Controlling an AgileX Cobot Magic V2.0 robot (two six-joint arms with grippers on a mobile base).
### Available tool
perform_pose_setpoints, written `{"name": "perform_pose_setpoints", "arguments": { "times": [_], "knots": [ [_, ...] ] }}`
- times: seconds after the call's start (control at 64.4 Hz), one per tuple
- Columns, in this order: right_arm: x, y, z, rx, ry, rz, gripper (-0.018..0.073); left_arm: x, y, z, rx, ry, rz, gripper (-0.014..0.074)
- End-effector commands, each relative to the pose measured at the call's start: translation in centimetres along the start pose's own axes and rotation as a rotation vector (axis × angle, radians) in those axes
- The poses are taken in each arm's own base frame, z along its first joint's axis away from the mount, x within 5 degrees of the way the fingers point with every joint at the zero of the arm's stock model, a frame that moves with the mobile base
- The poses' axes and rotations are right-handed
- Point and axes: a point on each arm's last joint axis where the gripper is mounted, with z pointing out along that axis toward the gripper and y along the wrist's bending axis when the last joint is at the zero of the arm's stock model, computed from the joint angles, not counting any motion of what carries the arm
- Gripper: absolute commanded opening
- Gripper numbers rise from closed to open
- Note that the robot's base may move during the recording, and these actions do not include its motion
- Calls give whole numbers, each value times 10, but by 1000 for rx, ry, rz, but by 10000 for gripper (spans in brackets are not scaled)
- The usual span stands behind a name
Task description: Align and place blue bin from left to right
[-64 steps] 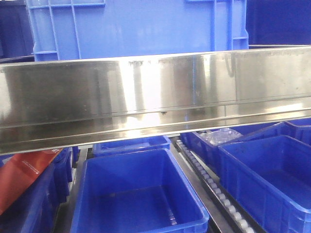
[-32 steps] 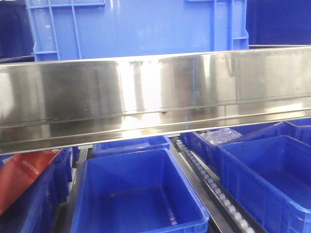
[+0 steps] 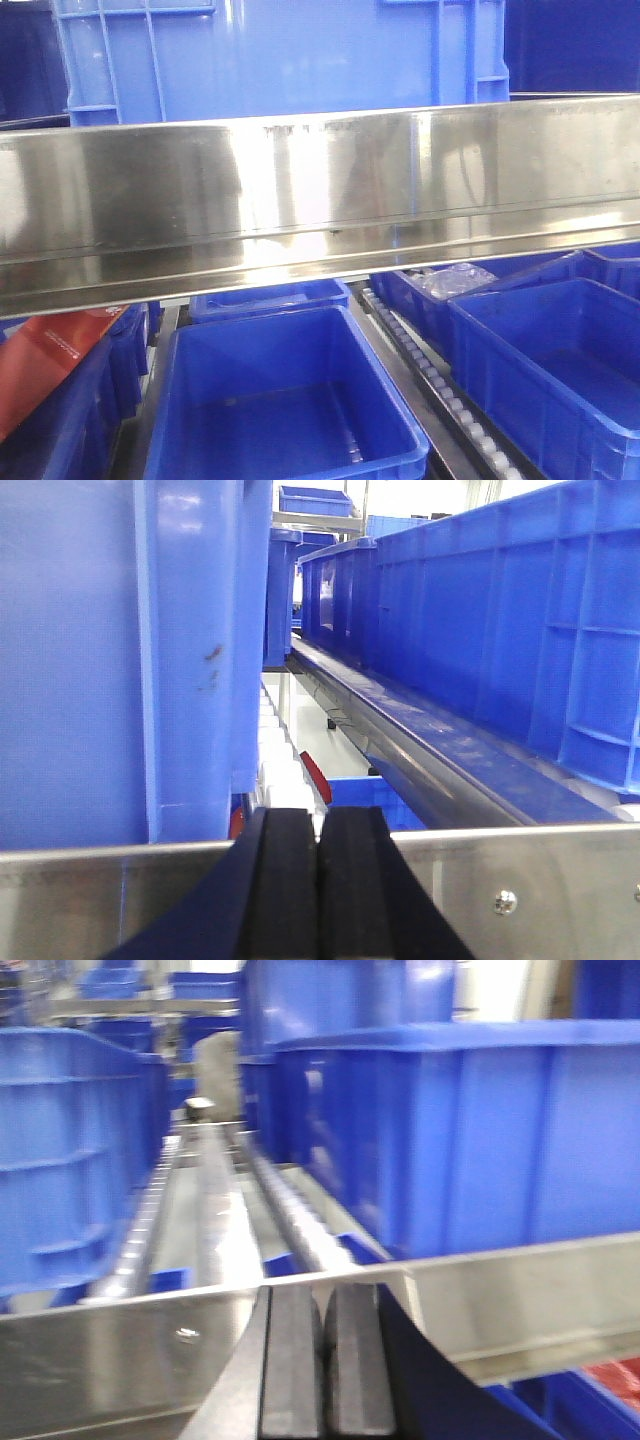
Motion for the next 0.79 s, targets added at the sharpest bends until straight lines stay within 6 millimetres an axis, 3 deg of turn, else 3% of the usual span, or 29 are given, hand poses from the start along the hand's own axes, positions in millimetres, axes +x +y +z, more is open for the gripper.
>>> {"name": "perform_pose_setpoints", "arguments": {
  "times": [0.0, 0.264, 0.777],
  "knots": [
    [8, -2, -2, 26, -44, -2, -162, -3, 0, -1, -3, -31, 1, -111],
    [58, -4, 2, 33, -21, 0, -162, -3, 0, -1, -3, -31, 1, -111],
    [56, -4, 2, 33, -46, 0, -162, -3, 0, -1, -3, -31, 1, -111]
  ]
}}
